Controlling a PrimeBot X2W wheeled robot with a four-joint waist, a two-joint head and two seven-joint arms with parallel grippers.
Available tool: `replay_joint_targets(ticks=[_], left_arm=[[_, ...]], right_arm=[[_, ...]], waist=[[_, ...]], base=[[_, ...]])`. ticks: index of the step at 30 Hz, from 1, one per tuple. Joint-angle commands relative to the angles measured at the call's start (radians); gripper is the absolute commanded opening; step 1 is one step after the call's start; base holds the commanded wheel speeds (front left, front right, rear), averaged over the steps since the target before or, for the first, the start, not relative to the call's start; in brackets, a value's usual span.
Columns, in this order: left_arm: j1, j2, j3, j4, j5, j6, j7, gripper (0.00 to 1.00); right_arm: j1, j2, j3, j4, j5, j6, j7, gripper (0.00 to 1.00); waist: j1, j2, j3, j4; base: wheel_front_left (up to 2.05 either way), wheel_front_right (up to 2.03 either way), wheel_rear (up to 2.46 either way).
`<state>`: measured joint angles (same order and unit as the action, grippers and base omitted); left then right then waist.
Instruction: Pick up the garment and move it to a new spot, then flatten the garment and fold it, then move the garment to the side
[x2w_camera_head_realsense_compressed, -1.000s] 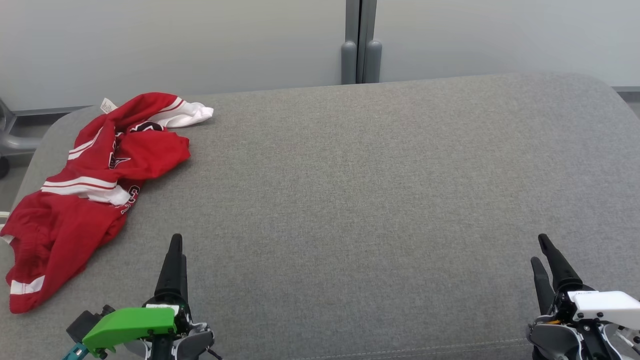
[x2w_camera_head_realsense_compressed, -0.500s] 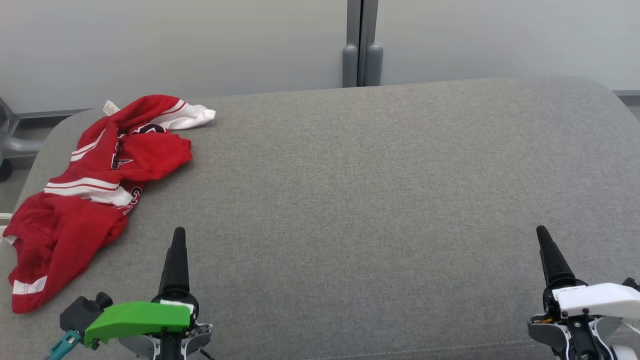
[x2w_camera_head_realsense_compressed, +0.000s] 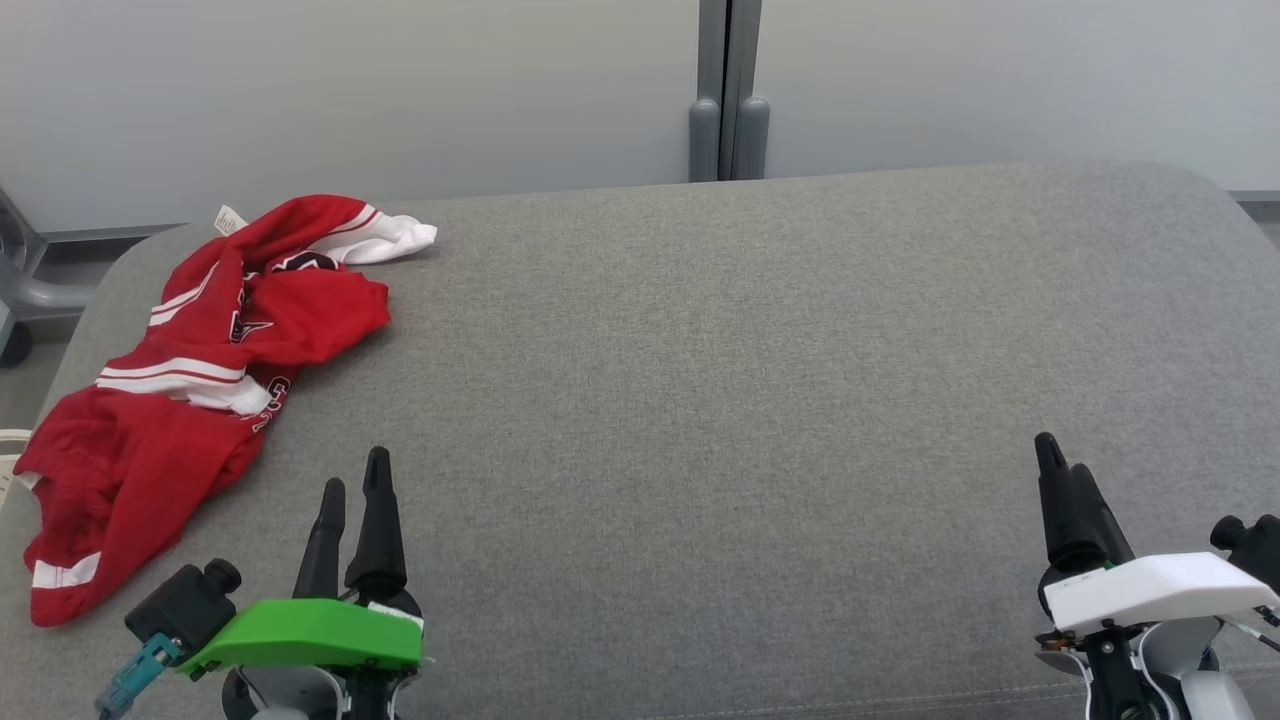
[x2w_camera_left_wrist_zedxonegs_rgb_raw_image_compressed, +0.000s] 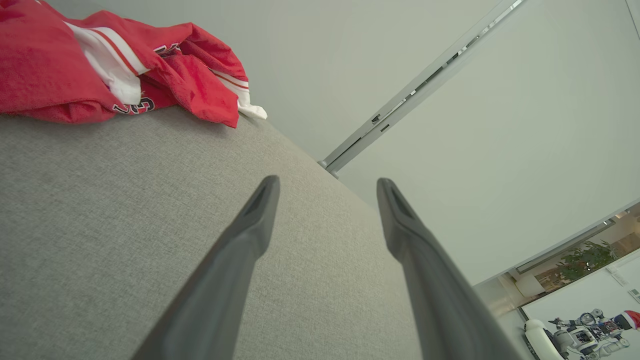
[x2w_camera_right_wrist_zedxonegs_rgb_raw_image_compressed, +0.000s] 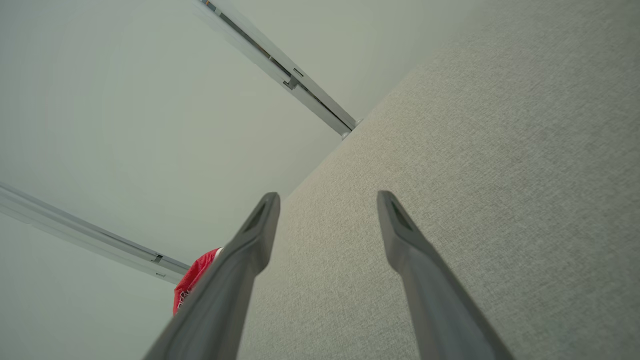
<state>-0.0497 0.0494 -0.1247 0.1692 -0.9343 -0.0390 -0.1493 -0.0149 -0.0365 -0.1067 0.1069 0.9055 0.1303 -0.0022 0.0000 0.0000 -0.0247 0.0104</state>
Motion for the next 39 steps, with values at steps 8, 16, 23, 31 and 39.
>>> replay_joint_targets(ticks=[8, 16, 23, 31, 39], left_arm=[[0.019, 0.040, 0.005, 0.003, 0.187, 0.021, -0.022, 1.00], [0.043, 0.051, 0.013, -0.003, 0.282, 0.037, -0.034, 1.00], [0.067, 0.063, 0.019, -0.012, 0.367, 0.046, -0.046, 1.00], [0.087, 0.072, 0.027, -0.021, 0.456, 0.053, -0.059, 1.00], [0.100, 0.077, 0.026, -0.004, 0.521, 0.053, -0.071, 1.00]], right_arm=[[0.004, -0.009, 0.058, -0.022, -0.189, 0.000, -0.046, 1.00], [0.015, -0.010, 0.090, -0.026, -0.293, 0.000, -0.075, 1.00], [0.021, -0.011, 0.118, -0.028, -0.384, 0.000, -0.102, 1.00], [0.028, -0.012, 0.145, -0.024, -0.486, 0.000, -0.133, 1.00], [0.032, -0.013, 0.169, -0.023, -0.562, 0.001, -0.160, 1.00]], waist=[[0.0000, 0.0000, -0.008, -0.003], [0.0000, 0.0000, -0.014, -0.005], [0.0000, 0.0000, -0.019, -0.005], [0.0000, 0.0000, -0.023, -0.003], [0.0000, 0.0000, -0.025, -0.002]], base=[[0.00, 0.00, 0.00], [0.00, 0.00, 0.00], [0.00, 0.00, 0.00], [0.00, 0.00, 0.00], [0.00, 0.00, 0.00]])
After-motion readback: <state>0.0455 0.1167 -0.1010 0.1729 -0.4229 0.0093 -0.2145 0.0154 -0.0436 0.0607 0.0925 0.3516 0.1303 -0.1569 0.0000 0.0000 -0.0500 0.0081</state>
